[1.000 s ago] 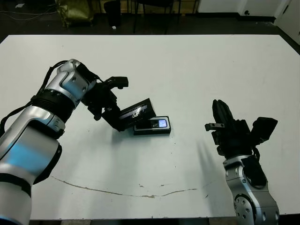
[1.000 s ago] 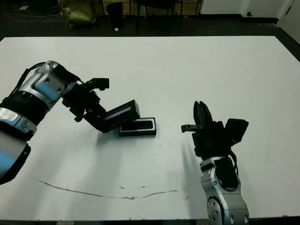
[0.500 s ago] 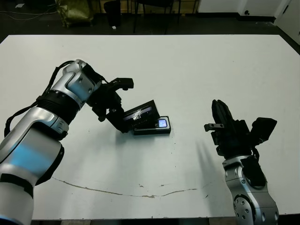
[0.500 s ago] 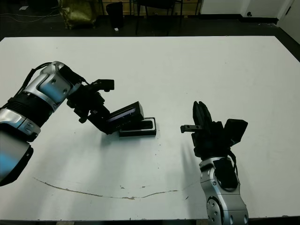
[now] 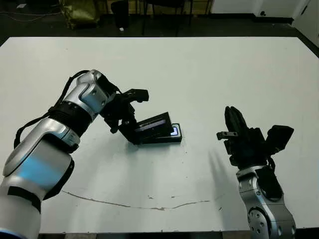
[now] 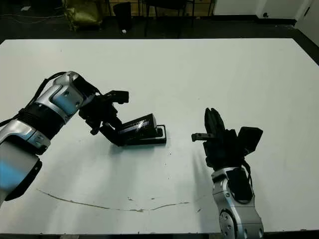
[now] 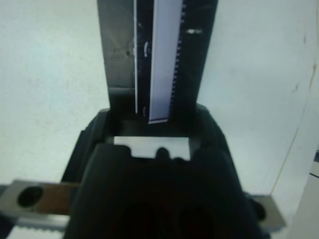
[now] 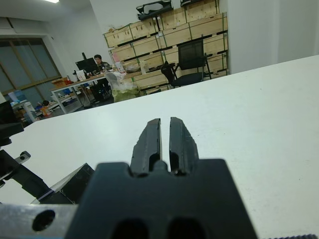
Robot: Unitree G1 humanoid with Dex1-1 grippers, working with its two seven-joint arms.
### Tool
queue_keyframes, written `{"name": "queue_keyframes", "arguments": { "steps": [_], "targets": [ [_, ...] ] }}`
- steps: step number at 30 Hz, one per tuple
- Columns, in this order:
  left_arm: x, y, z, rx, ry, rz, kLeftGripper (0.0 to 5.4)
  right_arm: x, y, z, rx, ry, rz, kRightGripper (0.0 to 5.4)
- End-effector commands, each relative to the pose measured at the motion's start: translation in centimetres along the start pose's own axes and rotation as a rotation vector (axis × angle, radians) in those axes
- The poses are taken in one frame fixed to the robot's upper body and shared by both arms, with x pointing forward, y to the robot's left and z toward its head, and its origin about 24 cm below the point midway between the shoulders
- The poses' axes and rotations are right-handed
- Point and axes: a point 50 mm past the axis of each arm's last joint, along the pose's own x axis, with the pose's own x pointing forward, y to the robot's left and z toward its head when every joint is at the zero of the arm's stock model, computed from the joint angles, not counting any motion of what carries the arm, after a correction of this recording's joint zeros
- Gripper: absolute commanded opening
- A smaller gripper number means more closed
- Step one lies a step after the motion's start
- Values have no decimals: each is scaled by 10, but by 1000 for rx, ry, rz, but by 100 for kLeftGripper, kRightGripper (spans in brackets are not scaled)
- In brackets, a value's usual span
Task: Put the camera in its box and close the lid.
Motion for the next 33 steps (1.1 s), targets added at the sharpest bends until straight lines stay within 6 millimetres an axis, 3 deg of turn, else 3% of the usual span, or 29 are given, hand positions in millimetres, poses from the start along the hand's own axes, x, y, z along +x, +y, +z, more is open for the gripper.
{"name": "queue_keyframes", "arguments": {
  "steps": [1, 17, 33],
  "targets": [
    [14, -3, -2, -2, 15, -41, 208, -2, -2, -2, -3, 17, -10, 0],
    [21, -6, 6, 30, 20, -64, 208, -1, -2, -2, -12, 13, -10, 0],
    [32, -9, 29, 92, 31, -38, 208, -2, -2, -1, -11, 8, -15, 0]
  ]
}}
